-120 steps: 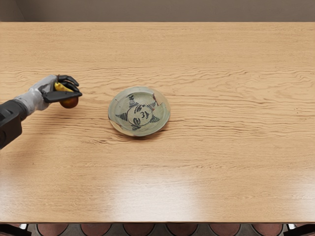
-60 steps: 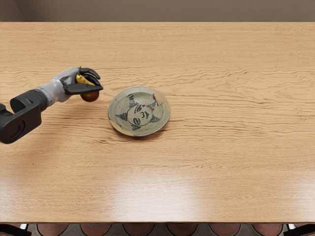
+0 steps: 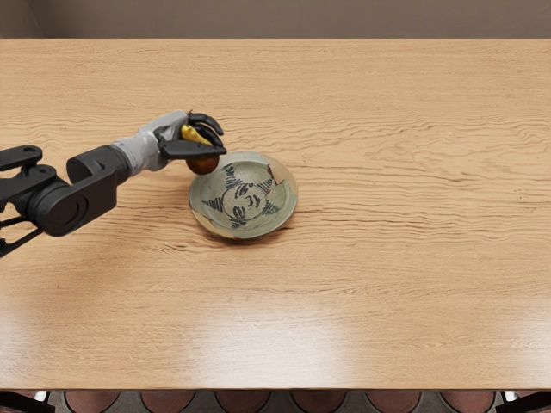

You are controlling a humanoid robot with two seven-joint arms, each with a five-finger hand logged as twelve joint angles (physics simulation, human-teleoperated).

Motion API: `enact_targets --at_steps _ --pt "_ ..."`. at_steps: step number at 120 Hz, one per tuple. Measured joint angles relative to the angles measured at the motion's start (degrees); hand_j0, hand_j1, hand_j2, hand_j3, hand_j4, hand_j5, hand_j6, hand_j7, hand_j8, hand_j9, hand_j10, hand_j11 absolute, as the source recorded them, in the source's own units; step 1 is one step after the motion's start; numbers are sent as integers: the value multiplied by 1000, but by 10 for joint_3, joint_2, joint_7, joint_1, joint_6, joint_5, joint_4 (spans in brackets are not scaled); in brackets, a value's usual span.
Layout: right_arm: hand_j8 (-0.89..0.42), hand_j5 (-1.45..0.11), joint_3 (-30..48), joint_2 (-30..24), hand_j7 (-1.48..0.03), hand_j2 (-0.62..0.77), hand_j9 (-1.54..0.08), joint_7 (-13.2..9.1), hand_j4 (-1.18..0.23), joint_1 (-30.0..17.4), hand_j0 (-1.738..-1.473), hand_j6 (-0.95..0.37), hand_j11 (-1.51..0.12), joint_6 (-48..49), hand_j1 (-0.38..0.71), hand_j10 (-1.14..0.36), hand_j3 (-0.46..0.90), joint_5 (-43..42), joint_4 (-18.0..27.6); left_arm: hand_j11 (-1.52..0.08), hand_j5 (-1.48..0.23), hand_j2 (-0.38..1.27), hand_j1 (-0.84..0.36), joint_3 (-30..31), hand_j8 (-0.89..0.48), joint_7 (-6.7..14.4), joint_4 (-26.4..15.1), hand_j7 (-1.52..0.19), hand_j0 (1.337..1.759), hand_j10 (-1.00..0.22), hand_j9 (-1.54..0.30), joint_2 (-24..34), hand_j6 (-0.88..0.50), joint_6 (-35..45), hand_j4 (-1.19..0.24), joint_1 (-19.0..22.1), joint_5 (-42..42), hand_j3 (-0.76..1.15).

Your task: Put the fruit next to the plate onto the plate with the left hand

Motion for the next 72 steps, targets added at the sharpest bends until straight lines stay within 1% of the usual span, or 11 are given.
enact_targets --at_steps 17,27,43,72 --pt "-19 -25 0 0 -25 -4 -25 0 -19 0 -1658 -19 -25 0 -326 -19 0 0 0 -1032 -1042 165 -518 0 -519 9 0 -1042 1653 -370 -1037 -27 -765 0 -766 -11 0 0" --pt "-19 -25 0 0 -25 -4 -25 0 -19 0 -1658 -19 -25 0 -326 -19 0 0 0 -1032 -1046 167 -519 0 -518 12 0 -1046 1653 -371 -1040 -33 -763 0 -764 -12 0 0" --pt "-19 -25 0 0 -25 -4 -25 0 -19 0 -1658 -19 -25 0 -326 -19 0 0 0 -1030 -1045 168 -519 1 -518 14 0 -1045 1653 -369 -1039 -49 -764 -1 -764 -11 0 0" --pt "-19 -25 0 0 -25 -4 -25 0 -19 0 -1658 -19 -25 0 -326 -19 0 0 0 -1025 -1042 164 -515 3 -521 14 0 -1042 1653 -376 -1035 -55 -757 -5 -758 0 -1 0"
